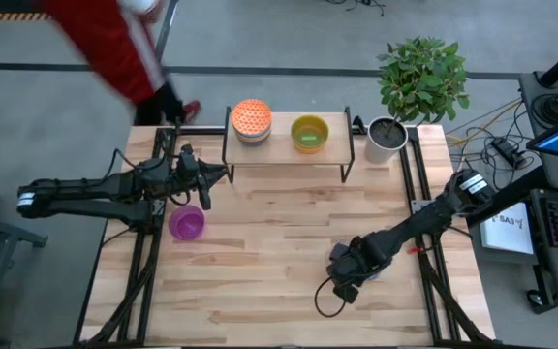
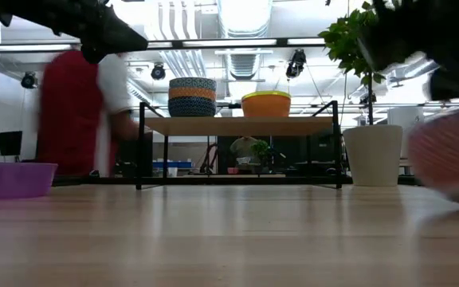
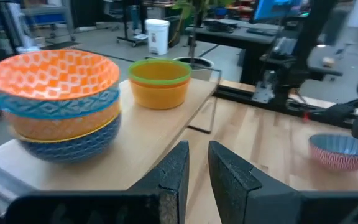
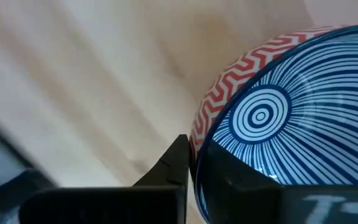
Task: Place and stack bowls onto a shelf
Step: Stack the patterned blue bowl on top of the patterned orange bowl on the shelf
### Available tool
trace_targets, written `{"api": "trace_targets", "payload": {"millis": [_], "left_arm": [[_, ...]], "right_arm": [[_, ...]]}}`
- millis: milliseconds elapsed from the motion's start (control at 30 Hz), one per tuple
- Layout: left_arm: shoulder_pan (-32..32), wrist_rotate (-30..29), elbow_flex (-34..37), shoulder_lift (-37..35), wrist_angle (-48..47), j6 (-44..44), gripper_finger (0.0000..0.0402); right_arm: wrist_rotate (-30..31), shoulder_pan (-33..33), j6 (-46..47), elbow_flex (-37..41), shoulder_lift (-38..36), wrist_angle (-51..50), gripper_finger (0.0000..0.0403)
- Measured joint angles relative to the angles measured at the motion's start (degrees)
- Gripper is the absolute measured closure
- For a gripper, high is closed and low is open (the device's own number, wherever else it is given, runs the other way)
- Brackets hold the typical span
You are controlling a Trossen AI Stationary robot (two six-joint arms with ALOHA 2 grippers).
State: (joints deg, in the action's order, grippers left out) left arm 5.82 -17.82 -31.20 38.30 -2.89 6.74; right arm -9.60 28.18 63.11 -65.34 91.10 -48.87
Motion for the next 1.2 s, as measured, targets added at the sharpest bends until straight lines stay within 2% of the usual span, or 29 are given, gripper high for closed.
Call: {"api": "trace_targets", "payload": {"millis": [233, 500, 700, 933, 1200], "left_arm": [[-0.3, 11.5, 0.0, 2.8, 7.0, 0.2, 0.0357], [-3.3, 25.0, 0.0, 9.4, 18.2, -0.7, 0.034], [-8.2, 27.0, 0.0, 15.1, 25.8, -3.2, 0.0313], [-14.3, 27.2, 0.0, 20.8, 32.4, -7.5, 0.0264], [-15.6, 31.0, -1.2, 26.5, 33.5, -7.7, 0.0206]], "right_arm": [[6.7, -0.9, -17.6, 0.0, -3.6, 16.4, 0.0389], [6.8, -2.3, -38.5, 0.0, -4.0, 28.9, 0.039], [-0.2, -5.6, -48.7, 0.0, -3.9, 35.0, 0.039], [-12.7, -10.0, -58.1, 0.0, -3.9, 40.1, 0.039], [-19.4, -14.0, -62.8, 0.0, -3.9, 41.9, 0.039]]}}
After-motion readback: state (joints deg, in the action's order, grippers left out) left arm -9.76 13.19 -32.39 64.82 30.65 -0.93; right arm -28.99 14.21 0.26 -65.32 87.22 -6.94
